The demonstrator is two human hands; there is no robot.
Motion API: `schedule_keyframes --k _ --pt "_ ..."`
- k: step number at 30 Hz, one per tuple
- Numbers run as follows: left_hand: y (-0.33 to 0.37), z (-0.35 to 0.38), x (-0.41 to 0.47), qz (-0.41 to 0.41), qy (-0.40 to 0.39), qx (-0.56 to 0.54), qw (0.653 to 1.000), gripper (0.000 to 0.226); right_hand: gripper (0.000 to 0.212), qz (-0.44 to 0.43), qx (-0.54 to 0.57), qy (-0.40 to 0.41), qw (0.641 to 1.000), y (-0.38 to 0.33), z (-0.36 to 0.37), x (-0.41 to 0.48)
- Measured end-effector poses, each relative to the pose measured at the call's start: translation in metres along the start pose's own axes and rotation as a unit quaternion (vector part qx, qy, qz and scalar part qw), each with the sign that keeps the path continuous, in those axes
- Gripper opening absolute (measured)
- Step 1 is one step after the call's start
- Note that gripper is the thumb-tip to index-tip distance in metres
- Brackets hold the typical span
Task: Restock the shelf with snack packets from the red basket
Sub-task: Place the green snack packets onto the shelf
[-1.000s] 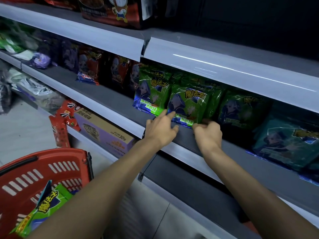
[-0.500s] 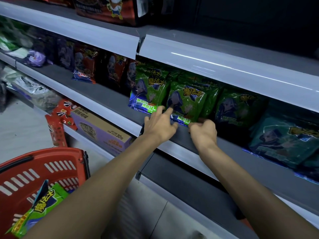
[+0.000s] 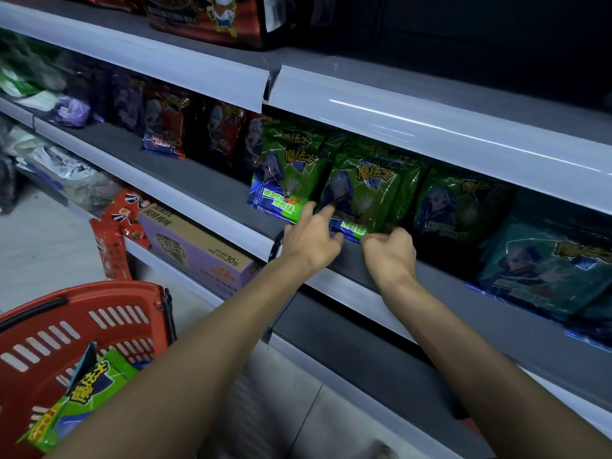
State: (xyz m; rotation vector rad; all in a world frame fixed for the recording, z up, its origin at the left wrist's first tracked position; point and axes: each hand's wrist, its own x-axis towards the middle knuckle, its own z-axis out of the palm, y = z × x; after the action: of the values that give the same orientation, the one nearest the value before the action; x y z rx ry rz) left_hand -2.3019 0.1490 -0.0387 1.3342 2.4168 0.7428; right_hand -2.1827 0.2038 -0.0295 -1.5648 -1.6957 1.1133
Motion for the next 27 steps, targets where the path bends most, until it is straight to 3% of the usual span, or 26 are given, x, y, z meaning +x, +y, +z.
schedule_keyframes --k 4,8,10,14,20,27 --pt "-0.006 0.006 -0.014 0.014 0.000 0.002 1.000 0.060 0.019 -0.023 -0.036 0.007 0.999 0.002 -0.002 -0.011" --pt "-0.019 0.013 -0.026 0.081 0.027 0.121 0.989 0.055 0.040 -0.167 -0.153 -0.021 0.974 0.013 0.002 -0.025" --pt "-0.022 0.013 -0.025 0.101 0.012 0.165 0.981 0.054 0.037 -0.199 -0.220 -0.061 0.953 0.015 0.006 -0.028" --pt "-0.021 0.014 -0.018 0.103 -0.028 0.204 0.973 0.054 0.029 -0.204 -0.283 -0.090 0.933 0.014 0.012 -0.027" --pt "-0.017 0.011 -0.013 0.104 -0.040 0.215 0.970 0.053 0.033 -0.192 -0.284 -0.097 0.935 0.011 0.013 -0.023" --pt "-0.023 -0.010 -0.060 0.130 0.002 0.150 0.980 0.044 0.036 -0.206 -0.285 -0.125 0.928 -0.001 0.006 -0.056"
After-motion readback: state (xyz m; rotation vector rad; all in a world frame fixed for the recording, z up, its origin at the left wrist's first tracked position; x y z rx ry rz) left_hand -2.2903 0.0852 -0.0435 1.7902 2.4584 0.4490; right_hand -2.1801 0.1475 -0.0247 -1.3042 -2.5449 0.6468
